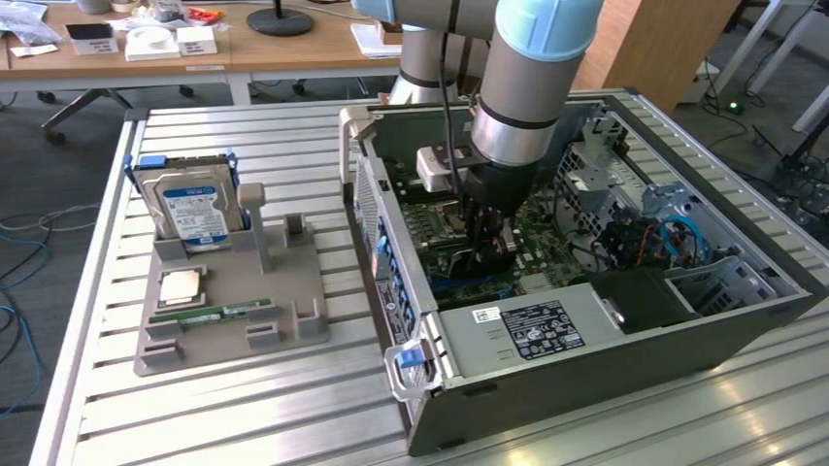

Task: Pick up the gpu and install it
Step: 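Insert the gpu into the slot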

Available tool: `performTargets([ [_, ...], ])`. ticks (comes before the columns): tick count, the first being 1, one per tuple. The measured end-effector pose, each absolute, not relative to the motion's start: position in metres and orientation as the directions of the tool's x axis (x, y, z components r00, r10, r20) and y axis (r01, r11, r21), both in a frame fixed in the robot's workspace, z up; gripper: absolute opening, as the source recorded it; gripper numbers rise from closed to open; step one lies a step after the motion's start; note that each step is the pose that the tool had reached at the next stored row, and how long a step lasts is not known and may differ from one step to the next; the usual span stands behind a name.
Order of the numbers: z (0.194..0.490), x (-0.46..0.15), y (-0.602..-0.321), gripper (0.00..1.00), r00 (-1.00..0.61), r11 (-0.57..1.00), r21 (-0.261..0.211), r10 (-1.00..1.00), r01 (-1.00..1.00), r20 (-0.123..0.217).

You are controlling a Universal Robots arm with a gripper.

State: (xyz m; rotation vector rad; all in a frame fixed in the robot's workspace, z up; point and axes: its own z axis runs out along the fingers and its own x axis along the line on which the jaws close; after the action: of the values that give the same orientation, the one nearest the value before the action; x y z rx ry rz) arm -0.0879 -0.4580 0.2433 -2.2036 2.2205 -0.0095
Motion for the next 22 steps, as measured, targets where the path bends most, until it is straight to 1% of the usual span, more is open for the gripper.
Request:
performTargets([
  [22, 0.2431, -0.0894, -0.4579, 0.26, -0.007, 0.007, -0.014, -1.000, -1.000, -0.005],
])
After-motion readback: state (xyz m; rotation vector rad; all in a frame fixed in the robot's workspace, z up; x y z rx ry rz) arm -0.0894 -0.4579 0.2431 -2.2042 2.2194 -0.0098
